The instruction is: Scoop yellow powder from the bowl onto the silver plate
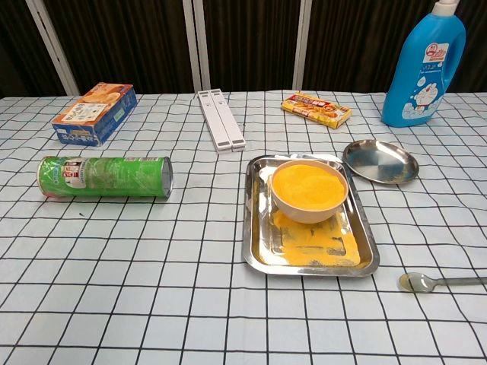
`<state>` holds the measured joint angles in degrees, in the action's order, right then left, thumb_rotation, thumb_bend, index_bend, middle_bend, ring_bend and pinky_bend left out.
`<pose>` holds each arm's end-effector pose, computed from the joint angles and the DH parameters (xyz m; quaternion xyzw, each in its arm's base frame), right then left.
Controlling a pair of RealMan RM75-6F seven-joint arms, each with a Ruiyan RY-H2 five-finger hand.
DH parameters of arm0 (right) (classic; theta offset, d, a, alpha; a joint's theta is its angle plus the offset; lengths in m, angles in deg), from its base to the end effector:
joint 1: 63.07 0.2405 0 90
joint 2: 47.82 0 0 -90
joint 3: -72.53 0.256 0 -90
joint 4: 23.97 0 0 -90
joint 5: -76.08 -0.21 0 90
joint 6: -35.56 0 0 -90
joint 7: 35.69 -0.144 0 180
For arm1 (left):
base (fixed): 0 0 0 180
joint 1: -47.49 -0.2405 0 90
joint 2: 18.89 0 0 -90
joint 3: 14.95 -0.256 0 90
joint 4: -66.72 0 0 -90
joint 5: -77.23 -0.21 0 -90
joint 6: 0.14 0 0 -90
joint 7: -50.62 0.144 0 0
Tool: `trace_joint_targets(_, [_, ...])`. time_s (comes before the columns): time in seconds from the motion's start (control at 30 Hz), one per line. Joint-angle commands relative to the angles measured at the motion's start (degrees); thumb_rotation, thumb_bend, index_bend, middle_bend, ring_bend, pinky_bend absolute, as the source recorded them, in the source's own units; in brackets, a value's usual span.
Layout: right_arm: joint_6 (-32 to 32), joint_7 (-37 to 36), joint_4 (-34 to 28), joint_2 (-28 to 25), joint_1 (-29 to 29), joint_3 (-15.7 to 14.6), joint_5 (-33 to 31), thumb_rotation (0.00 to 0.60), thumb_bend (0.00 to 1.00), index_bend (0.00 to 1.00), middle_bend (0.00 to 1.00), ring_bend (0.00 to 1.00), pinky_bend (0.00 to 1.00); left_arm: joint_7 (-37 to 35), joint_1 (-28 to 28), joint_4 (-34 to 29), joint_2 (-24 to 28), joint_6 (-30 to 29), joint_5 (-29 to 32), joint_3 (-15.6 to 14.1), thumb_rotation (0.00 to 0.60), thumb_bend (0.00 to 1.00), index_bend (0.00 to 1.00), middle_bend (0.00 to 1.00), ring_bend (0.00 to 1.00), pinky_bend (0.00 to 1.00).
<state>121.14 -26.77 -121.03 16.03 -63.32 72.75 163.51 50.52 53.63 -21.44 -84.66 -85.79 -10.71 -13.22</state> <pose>-0.3086 -0.1429 0.1470 0.6090 -0.3956 0.3331 0.6014 -0.3154 0.1849 0.1534 -0.6168 -0.3634 -0.3864 0.5816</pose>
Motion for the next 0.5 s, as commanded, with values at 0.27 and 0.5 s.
trace_joint_targets(0.27, [0.0, 0.0, -0.1, 0.1, 0.1, -0.1, 0.3, 0.600, 0.36, 0.00, 0.00, 0.00, 0.00, -0.1, -0.3, 0.4, -0.1, -1.3, -1.0, 0.0, 0.600, 0.00, 0.00, 0.00, 0.00, 0.00])
trace_joint_targets(0.5, [-0.3, 0.2, -0.5, 0.5, 0.4, -0.1, 0.6, 0.600, 0.36, 0.00, 0.00, 0.00, 0.00, -0.8, -0.7, 0.5, -0.1, -2.6, -2.0, -0.2, 0.600, 0.00, 0.00, 0.00, 0.00, 0.00])
